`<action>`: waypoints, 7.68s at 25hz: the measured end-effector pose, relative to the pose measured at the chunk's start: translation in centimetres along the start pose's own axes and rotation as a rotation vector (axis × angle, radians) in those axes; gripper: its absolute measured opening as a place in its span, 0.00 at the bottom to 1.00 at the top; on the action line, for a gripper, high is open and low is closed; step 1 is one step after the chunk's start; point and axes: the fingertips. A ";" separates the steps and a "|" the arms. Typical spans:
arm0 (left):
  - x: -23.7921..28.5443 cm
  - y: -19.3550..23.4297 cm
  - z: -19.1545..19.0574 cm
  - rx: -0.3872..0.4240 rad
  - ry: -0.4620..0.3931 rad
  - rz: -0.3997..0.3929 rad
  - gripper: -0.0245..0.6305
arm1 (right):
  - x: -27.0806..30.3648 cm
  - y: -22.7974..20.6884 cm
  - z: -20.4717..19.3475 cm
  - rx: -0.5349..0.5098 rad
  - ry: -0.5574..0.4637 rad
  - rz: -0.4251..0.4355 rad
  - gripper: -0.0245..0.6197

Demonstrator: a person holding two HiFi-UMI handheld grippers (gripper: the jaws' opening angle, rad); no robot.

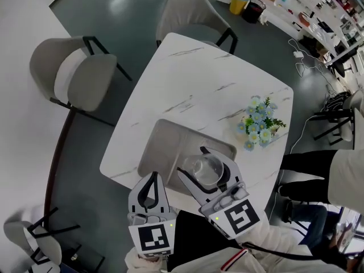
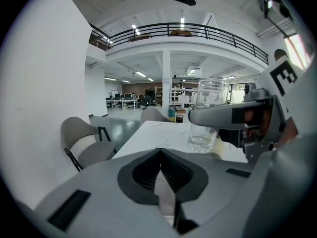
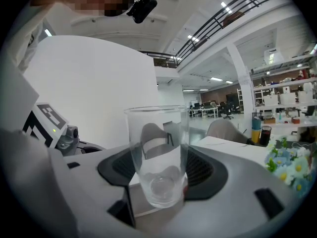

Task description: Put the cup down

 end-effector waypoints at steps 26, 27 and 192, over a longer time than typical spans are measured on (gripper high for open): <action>7.6 4.3 -4.0 -0.047 0.018 0.030 0.05 | 9.3 -1.4 -7.3 -0.011 0.032 0.025 0.47; 7.7 4.4 -4.2 -0.049 0.019 0.030 0.05 | 9.5 -1.5 -7.5 -0.012 0.030 0.024 0.47; -17.1 -4.7 8.8 0.000 -0.106 0.031 0.05 | -14.2 6.9 8.7 0.044 0.027 0.012 0.05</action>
Point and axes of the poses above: the fingertips, and each gripper's own axes: x forward along the fingers, y to its left, z out of its top, and after that the axes turned 1 degree about -x, right-handed
